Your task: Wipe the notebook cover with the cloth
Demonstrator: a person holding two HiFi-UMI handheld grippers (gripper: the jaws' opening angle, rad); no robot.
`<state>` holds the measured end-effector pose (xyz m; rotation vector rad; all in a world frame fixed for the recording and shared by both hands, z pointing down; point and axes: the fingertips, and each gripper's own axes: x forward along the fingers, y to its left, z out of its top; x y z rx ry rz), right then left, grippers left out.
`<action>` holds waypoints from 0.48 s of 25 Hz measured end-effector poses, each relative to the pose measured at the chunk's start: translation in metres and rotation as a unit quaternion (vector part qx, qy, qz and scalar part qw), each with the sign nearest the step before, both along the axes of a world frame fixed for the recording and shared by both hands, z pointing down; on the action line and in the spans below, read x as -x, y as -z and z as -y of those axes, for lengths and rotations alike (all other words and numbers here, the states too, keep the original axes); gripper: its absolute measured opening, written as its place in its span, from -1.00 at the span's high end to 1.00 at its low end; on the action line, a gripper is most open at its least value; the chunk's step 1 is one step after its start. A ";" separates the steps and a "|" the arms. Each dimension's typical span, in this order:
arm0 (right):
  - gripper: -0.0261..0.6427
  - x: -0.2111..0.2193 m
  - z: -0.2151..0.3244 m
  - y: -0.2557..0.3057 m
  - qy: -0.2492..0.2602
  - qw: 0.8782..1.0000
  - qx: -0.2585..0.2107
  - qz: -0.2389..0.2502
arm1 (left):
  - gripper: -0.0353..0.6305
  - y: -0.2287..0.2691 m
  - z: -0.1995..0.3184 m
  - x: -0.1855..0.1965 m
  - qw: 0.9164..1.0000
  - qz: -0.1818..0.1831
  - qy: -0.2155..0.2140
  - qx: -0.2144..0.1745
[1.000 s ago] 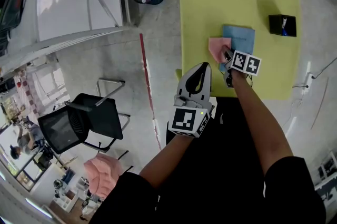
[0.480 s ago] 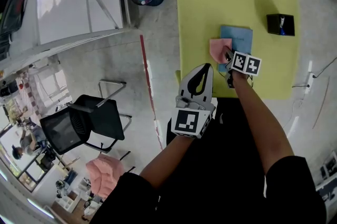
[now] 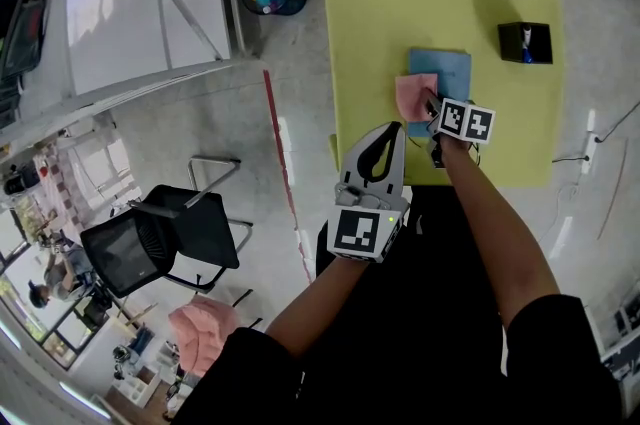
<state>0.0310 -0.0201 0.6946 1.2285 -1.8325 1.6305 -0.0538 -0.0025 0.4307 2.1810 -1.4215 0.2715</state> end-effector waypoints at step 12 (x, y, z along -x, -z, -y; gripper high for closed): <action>0.81 -0.009 0.001 0.000 -0.008 1.000 0.001 0.005 | 0.85 -0.011 -0.002 -0.015 1.000 0.004 -0.013 0.017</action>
